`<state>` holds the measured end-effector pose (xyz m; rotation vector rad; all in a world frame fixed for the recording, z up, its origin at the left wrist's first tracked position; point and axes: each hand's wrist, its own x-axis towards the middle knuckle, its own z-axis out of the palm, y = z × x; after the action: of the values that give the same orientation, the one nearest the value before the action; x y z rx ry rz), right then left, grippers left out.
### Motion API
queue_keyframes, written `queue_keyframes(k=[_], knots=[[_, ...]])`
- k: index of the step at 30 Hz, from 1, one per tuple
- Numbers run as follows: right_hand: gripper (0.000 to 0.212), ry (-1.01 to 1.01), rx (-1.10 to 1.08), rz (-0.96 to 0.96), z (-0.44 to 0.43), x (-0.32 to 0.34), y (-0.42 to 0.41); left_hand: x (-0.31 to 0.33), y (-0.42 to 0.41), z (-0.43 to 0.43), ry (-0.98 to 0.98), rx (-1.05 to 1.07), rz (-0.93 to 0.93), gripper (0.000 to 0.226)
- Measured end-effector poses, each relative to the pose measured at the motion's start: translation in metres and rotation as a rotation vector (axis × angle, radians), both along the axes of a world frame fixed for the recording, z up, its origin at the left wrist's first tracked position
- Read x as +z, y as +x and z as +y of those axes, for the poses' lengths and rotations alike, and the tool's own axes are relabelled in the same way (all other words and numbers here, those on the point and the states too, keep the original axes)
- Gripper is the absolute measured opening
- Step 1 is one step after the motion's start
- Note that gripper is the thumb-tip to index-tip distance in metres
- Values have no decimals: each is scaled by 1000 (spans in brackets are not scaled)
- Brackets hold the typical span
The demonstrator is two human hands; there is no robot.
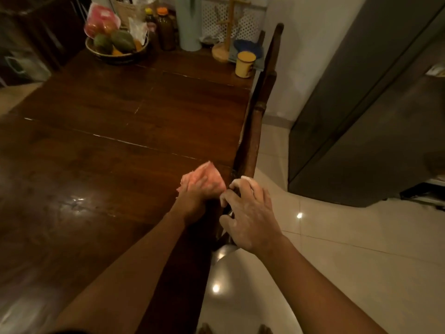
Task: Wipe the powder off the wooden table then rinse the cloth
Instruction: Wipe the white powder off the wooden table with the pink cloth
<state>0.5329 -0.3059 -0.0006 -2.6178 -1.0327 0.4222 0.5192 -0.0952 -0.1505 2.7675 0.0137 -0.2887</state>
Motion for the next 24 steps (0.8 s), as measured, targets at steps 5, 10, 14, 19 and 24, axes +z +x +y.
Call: queue_keyframes(k=[5,10,14,19,24], knots=[[46,21,-32,-21,1,-2,0,17,-74,24,-198,-33,-72,77],[25,50,-27,5,0,-4,-1,12,-147,17,-213,407,-218,77],[14,76,-31,40,-1,-7,-3,15,-185,-21,-111,445,-229,68],[37,178,-3,60,-9,-15,-19,15,-230,-56,24,368,-208,76],[37,356,4,327,-46,-9,-50,44,-274,-123,-72,682,-108,59]])
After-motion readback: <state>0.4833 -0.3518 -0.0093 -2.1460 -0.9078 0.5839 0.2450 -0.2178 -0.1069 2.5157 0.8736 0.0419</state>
